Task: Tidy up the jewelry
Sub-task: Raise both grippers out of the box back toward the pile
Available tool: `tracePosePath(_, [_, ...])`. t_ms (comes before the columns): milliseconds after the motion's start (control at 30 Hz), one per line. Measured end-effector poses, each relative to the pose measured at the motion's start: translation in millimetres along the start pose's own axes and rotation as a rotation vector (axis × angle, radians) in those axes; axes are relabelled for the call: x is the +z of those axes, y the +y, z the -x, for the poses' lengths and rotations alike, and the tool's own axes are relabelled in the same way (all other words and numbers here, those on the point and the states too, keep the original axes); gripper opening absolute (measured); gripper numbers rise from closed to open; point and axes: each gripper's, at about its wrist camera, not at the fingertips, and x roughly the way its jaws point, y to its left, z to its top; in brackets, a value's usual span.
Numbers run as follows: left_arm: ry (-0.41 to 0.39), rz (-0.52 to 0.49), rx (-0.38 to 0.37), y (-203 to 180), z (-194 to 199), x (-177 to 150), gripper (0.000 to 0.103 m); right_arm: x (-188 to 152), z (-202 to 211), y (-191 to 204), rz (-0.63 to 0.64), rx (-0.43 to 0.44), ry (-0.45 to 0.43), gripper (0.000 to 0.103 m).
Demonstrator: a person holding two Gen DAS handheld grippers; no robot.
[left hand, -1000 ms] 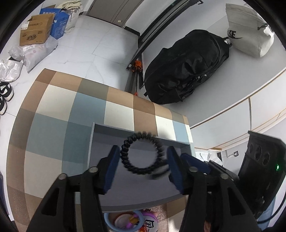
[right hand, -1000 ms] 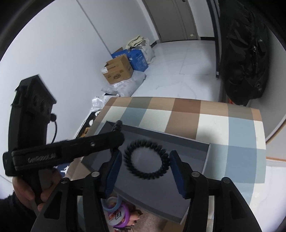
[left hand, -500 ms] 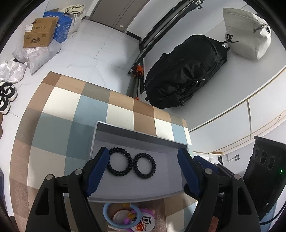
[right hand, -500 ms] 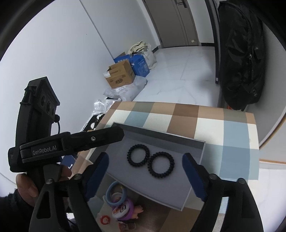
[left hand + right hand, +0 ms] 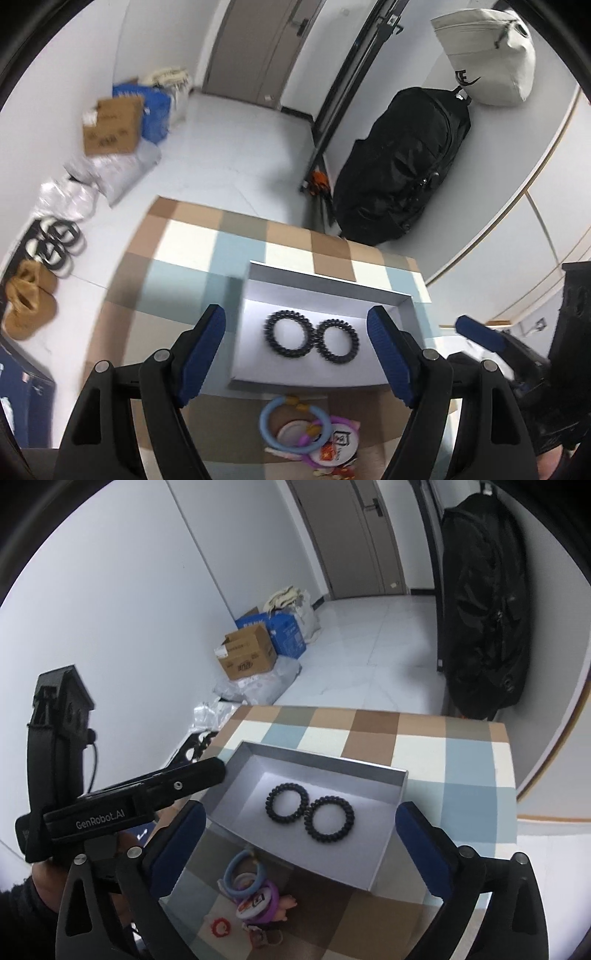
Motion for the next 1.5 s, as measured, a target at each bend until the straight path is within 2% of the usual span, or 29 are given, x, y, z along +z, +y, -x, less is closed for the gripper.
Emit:
tracePosePath(133, [-0.037, -0.019, 0.051, 1.4, 12.1, -11.2, 0.085, -8.4, 12.2, 3.0, 0.003, -0.003, -0.037, 0.103])
tracePosePath(533, [-0.027, -0.087, 0.158, -4.7, 32.3, -58.9, 0.086, -36.8, 29.1, 3.9, -0.006, -0.061, -0.060, 0.103])
tracePosePath(700, [0.000, -0.107, 0.135, -6.0, 33.7, -71.0, 0.086, -46.8, 31.9, 2.4, -0.022, -0.058, -0.050, 0.103])
tracePosePath(767, [-0.012, -0.114, 0.175, -6.0, 36.4, -75.7, 0.086, -53.4, 32.8, 2.2, -0.038, -0.058, -0.040, 0.103])
tracePosePath(933, [-0.010, -0.148, 0.194, -8.8, 37.2, -87.4, 0.086, -72.7, 33.4, 7.2, -0.053, -0.052, -0.012, 0.103])
tracePosePath(1100, [0.031, -0.143, 0.188, -7.6, 31.8, -94.6, 0.086, -83.2, 33.8, 14.0, -0.022, -0.062, 0.003, 0.103])
tracePosePath(1300, [0.090, -0.146, 0.201, -6.6, 24.0, -102.7, 0.086, -87.2, 38.6, 12.3, -0.047, -0.072, -0.005, 0.103])
tracePosePath(1500, [0.117, -0.141, 0.175, -7.3, 22.4, -106.5, 0.086, -87.9, 39.3, 13.8, -0.041, -0.079, -0.008, 0.103])
